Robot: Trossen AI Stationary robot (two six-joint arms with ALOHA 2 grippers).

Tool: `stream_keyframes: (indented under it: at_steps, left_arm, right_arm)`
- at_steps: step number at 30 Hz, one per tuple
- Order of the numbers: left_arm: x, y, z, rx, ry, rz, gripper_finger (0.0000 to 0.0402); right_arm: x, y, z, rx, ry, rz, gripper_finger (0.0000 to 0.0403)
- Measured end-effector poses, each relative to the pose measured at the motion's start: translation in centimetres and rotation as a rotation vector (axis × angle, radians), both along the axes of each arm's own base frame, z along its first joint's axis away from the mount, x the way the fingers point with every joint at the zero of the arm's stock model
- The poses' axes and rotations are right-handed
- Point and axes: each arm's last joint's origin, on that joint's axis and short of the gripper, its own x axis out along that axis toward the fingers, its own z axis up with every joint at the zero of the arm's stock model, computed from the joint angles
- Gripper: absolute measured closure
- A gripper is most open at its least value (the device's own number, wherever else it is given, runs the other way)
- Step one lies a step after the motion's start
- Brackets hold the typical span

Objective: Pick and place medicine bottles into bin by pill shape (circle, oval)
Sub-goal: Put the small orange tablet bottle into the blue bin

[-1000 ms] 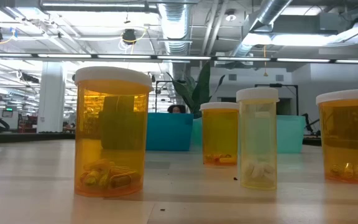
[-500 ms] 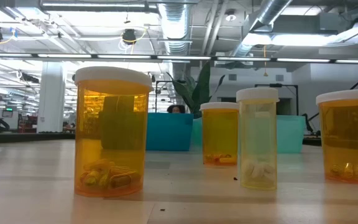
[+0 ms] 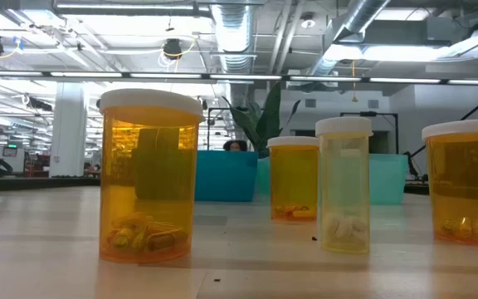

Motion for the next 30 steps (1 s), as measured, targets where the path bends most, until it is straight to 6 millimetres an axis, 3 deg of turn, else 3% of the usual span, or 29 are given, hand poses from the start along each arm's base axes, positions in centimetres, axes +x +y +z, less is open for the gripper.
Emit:
stream_keyframes:
  at_steps: [15, 30]
  left_arm:
    - [-0.2, 0.8, -1.6, 0.169, 0.196, 0.063, 0.018]
    - [-0.4, 0.5, -4.1, 0.515, 0.404, -0.07, 0.018]
  right_arm:
    - [3.0, 1.6, -4.1, 0.054, 0.311, 0.071, 0.0285]
    - [7.5, 1.9, -8.2, 0.055, 0.451, 0.148, 0.0285]
